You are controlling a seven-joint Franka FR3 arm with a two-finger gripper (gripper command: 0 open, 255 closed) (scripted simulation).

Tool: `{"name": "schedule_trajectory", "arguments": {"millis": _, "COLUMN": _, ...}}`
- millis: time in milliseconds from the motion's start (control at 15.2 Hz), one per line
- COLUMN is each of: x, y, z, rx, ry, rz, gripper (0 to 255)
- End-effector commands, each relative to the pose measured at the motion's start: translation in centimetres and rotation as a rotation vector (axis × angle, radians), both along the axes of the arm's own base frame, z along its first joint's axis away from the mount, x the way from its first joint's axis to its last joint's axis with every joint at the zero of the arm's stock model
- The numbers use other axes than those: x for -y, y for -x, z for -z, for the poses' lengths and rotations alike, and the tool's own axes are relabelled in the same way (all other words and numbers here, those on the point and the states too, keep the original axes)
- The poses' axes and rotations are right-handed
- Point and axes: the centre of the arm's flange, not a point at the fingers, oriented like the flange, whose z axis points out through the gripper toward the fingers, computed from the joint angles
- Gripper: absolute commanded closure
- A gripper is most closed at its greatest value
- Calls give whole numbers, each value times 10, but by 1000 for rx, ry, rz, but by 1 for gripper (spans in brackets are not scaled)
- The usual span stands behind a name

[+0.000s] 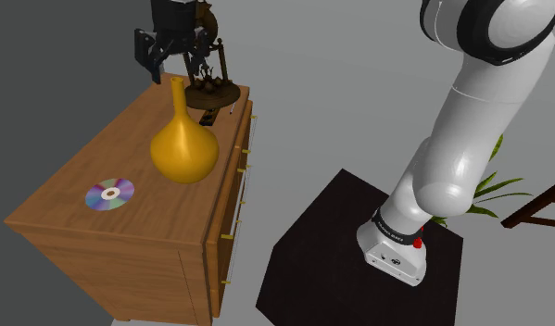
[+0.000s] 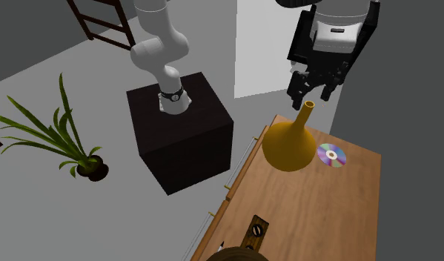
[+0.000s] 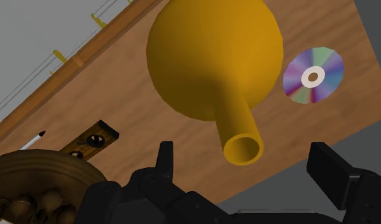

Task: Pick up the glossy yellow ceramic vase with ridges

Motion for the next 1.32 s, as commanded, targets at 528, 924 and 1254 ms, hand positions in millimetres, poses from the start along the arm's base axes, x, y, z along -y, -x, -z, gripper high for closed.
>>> {"name": "schedule_trajectory", "arguments": {"millis": 528, "x": -2, "y": -1, "z": 34, "rx": 1, "ry": -1, "rz": 0, "gripper": 255}}
{"name": "schedule_trajectory", "arguments": {"millis": 924, "x": -2, "y": -1, "z": 34, "rx": 1, "ry": -1, "rz": 0, "gripper": 255}}
{"name": "schedule_trajectory", "arguments": {"millis": 1254, "x": -2, "y": -1, "z": 18, "rx": 1, "ry": -1, "rz": 0, "gripper": 255}}
